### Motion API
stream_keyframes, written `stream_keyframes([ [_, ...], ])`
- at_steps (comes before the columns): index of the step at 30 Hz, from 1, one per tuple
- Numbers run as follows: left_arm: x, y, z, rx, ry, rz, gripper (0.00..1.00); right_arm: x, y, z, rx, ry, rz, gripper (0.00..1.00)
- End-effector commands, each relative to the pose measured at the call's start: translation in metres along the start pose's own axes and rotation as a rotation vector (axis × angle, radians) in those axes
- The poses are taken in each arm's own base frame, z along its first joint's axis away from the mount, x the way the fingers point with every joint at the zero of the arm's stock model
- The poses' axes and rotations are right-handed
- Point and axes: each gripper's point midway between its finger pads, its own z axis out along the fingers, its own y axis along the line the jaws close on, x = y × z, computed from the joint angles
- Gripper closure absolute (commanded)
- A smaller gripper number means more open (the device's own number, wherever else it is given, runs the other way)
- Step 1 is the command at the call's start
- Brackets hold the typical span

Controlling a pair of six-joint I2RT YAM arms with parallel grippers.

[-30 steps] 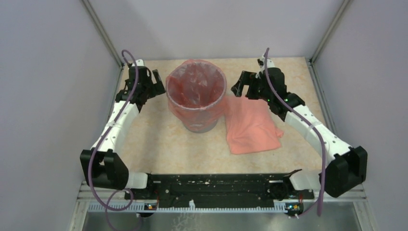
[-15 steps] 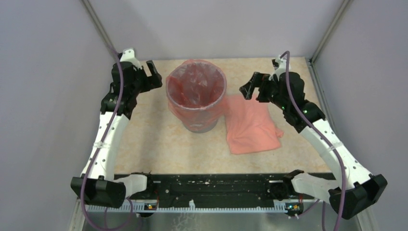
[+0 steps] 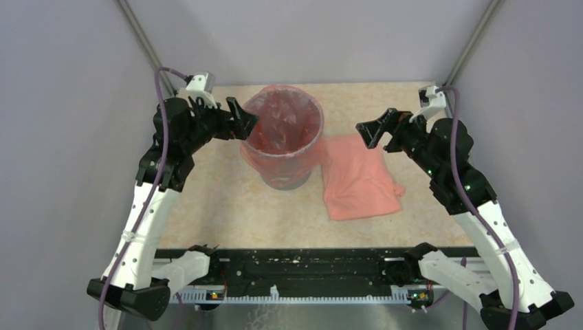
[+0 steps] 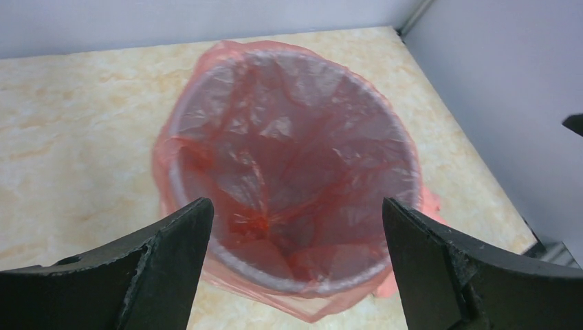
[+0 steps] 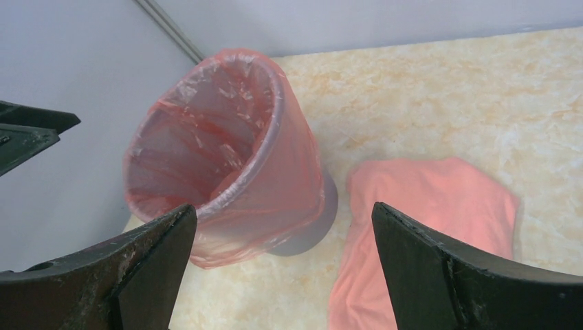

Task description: Put the trash bags into the trash bin

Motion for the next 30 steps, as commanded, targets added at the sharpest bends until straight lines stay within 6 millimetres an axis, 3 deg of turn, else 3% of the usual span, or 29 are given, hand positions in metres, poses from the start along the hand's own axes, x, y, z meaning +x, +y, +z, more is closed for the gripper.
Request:
stream_keyframes([
  [1, -0.005, -0.039, -0.004, 0.129, -0.026, 0.028, 0.02, -0.005, 0.004, -0.014, -0.031, -0.032, -0.01, 0.01],
  [10, 0.036, -0.072, 0.0, 0.241, 0.048, 0.019, 0.02, -0.002, 0.009, -0.031, -0.076, -0.051, -0.006, 0.01],
  [20, 0.036, -0.071, -0.007, 0.237, 0.019, 0.055, 0.02, -0.012, 0.011, -0.043, -0.074, -0.084, -0.011, 0.01],
  [30, 0.031, -0.069, -0.01, 0.219, 0.0, 0.047, 0.02, -0.011, 0.011, -0.043, -0.069, -0.081, -0.01, 0.01],
])
